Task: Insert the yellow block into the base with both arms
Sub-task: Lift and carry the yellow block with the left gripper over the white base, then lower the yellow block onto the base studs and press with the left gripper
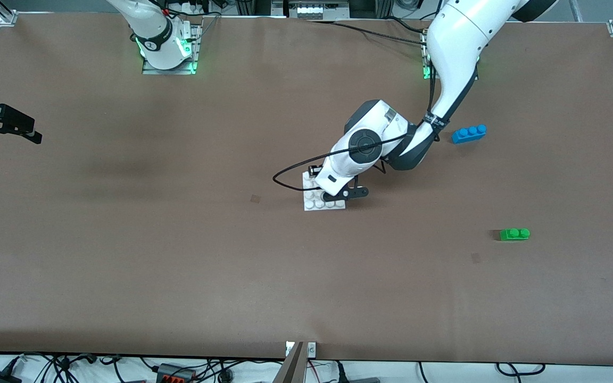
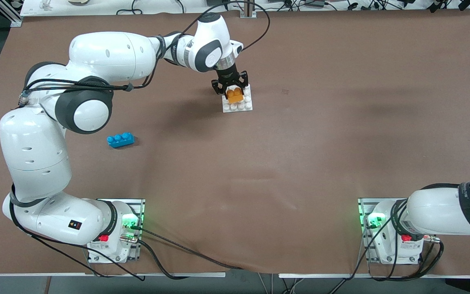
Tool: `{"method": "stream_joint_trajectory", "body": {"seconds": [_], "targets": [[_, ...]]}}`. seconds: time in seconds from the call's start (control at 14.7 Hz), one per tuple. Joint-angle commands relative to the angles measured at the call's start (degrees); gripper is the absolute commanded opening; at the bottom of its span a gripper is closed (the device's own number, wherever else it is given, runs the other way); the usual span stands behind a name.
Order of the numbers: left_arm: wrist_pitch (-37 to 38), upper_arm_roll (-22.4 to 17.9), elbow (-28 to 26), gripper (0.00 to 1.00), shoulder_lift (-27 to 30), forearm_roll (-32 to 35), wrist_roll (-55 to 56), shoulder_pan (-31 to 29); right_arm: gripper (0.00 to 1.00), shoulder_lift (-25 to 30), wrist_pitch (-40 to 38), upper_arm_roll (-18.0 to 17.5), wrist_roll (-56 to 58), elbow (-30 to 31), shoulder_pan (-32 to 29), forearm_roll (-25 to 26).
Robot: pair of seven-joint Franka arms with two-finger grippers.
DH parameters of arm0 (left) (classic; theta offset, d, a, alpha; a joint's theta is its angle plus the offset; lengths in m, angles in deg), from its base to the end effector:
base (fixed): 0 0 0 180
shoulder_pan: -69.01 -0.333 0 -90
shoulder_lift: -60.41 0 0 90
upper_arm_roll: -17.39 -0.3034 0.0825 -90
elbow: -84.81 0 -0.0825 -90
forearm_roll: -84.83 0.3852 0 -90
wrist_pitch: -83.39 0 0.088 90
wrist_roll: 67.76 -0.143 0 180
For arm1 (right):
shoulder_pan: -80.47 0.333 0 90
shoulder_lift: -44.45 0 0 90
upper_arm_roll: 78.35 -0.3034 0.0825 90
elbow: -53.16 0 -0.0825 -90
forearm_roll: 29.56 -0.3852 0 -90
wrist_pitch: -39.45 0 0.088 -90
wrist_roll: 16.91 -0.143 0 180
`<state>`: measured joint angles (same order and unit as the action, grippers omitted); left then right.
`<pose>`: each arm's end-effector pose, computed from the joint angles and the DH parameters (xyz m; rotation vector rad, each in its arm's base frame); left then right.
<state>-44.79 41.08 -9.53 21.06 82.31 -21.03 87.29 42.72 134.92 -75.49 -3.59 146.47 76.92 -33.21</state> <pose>0.5130 -0.4366 0.1922 2.9288 0.2801 -0.3509 0.5691 -0.0550 0.5401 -3.0767 -0.1768 -0.0278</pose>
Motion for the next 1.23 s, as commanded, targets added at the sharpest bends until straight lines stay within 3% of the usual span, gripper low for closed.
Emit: {"method": "stream_joint_trajectory", "body": {"seconds": [0.0,0.41,1.16], "targets": [[0.38,0.13,1.96,0.52,-2.31,6.01,1.25,1.48,1.0,0.85,-0.2,-0.23,-0.83,0.74,-0.15,-0.74],[0.38,0.04,5.65,0.52,-4.07,7.71,2.84,1.58,1.0,0.85,-0.11,-0.23,-0.83,0.74,-0.15,-0.74],[0.9,0.22,5.48,0.52,-5.22,9.99,1.52,1.67,1.0,0.85,-0.2,-0.23,-0.75,0.74,-0.15,-0.74]]}}
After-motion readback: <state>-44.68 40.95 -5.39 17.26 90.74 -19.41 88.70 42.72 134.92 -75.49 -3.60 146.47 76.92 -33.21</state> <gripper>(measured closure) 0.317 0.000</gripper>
